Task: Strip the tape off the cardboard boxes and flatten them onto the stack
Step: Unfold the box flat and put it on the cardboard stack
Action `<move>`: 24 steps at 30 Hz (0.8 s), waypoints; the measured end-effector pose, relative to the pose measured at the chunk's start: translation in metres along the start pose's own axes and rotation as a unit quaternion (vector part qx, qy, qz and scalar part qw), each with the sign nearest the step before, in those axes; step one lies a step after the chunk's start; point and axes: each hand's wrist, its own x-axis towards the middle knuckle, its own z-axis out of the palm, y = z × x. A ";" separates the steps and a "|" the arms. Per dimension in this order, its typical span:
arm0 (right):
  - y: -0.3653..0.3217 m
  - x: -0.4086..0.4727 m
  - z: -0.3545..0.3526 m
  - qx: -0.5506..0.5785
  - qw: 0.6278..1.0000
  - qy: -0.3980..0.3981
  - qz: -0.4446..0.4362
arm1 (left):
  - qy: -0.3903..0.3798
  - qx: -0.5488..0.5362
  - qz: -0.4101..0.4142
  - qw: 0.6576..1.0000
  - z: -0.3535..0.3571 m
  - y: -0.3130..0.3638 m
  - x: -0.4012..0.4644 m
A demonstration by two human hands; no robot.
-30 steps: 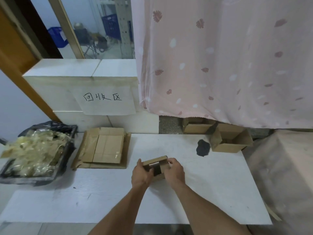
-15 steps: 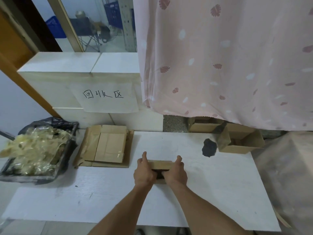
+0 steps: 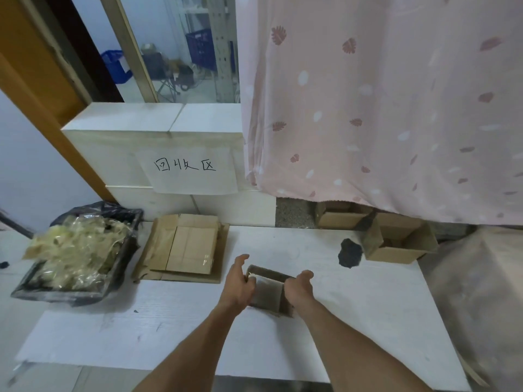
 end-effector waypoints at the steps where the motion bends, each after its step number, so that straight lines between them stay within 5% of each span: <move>1: 0.002 -0.001 -0.002 -0.008 1.000 0.013 -0.005 | 0.020 -0.015 -0.003 1.000 -0.003 0.001 -0.001; 8: 0.007 -0.011 0.000 -0.052 0.992 0.045 -0.104 | 0.026 -0.018 0.014 0.999 -0.001 0.001 -0.017; 15: 0.021 -0.011 -0.004 -0.033 0.974 0.146 -0.173 | 0.114 -0.043 0.002 0.993 0.002 0.001 -0.022; 20: 0.034 -0.017 0.005 -0.168 0.984 0.028 -0.048 | 0.094 0.070 -0.101 0.988 0.016 -0.013 -0.026; 24: 0.045 -0.019 0.014 -0.012 0.994 -0.078 0.078 | 0.054 0.041 -0.126 0.990 0.012 -0.023 -0.028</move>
